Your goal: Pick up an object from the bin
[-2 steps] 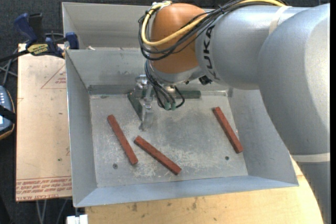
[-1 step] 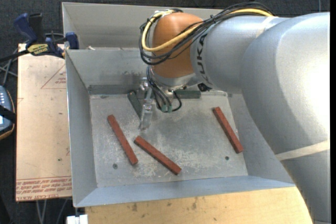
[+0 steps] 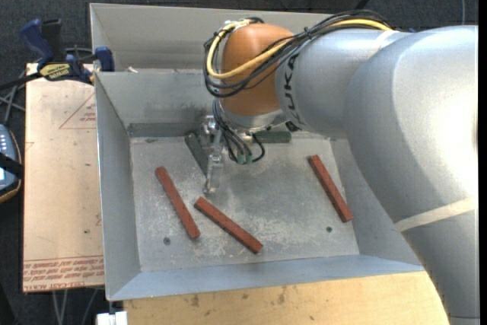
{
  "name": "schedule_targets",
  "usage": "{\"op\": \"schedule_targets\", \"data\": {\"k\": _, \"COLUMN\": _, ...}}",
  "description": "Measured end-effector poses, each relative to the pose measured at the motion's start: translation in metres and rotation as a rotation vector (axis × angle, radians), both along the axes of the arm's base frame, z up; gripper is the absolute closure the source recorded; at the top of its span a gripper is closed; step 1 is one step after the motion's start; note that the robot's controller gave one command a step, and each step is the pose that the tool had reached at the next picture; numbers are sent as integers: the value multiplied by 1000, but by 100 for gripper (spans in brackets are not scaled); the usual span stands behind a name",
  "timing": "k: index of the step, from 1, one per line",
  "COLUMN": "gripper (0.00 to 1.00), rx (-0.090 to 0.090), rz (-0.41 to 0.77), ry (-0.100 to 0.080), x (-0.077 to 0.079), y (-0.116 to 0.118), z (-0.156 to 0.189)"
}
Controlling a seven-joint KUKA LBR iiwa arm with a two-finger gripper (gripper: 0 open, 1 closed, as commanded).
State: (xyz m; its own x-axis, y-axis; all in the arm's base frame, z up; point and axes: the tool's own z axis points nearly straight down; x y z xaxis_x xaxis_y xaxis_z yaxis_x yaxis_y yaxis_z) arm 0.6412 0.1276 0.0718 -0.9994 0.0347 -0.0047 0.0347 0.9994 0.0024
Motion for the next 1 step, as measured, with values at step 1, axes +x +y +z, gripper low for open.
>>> {"op": "schedule_targets", "data": {"k": 1, "gripper": 0, "rx": 2, "rz": -136, "ry": 0, "x": -1, "y": 3, "z": 0}}
